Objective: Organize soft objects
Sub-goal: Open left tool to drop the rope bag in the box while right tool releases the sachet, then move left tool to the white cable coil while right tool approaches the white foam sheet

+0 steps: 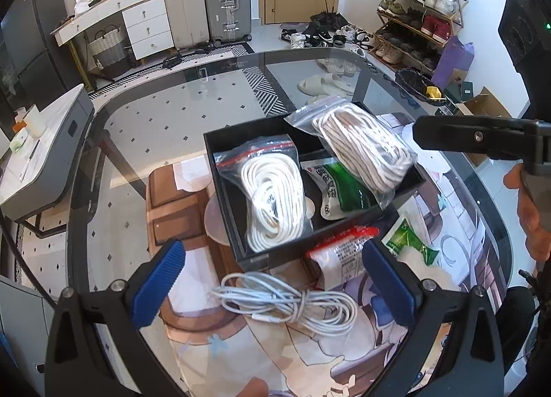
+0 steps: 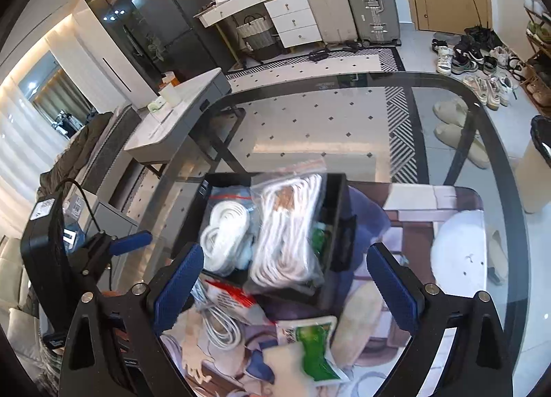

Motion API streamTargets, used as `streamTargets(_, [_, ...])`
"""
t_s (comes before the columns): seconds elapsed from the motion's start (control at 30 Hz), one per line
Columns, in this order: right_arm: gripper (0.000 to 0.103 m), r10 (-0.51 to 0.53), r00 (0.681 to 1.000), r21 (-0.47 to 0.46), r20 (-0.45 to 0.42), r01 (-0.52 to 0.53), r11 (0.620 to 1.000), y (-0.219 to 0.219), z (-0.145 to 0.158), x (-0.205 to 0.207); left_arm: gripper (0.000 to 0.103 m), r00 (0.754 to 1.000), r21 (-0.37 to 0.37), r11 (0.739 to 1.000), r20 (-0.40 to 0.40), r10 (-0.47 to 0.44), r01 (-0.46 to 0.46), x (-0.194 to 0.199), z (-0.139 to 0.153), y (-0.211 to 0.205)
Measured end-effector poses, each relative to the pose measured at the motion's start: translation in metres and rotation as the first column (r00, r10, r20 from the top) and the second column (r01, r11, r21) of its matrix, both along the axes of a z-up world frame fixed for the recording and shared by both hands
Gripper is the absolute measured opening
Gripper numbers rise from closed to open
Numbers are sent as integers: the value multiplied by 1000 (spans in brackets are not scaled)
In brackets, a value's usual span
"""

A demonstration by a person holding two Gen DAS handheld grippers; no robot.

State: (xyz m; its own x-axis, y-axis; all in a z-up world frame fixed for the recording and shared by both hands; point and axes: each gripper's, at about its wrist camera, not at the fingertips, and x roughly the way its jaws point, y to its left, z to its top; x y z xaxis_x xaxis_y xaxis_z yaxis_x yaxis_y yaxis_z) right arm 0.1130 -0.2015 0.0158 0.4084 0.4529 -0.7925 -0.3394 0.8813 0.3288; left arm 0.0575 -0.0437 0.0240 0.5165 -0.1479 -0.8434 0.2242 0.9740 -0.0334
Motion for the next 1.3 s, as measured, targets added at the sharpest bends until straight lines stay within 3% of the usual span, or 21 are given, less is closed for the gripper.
streamTargets(0.53, [102, 5, 1000, -51, -30, -7, 999, -1, -19, -36, 103, 1000, -12, 1000, -20, 12, -12, -22, -7, 9])
streamTargets(1.3, [102, 87, 993, -130, -78, -97, 987, 8, -50, -92, 103, 992, -68, 995, -114, 61, -69, -37, -51, 21])
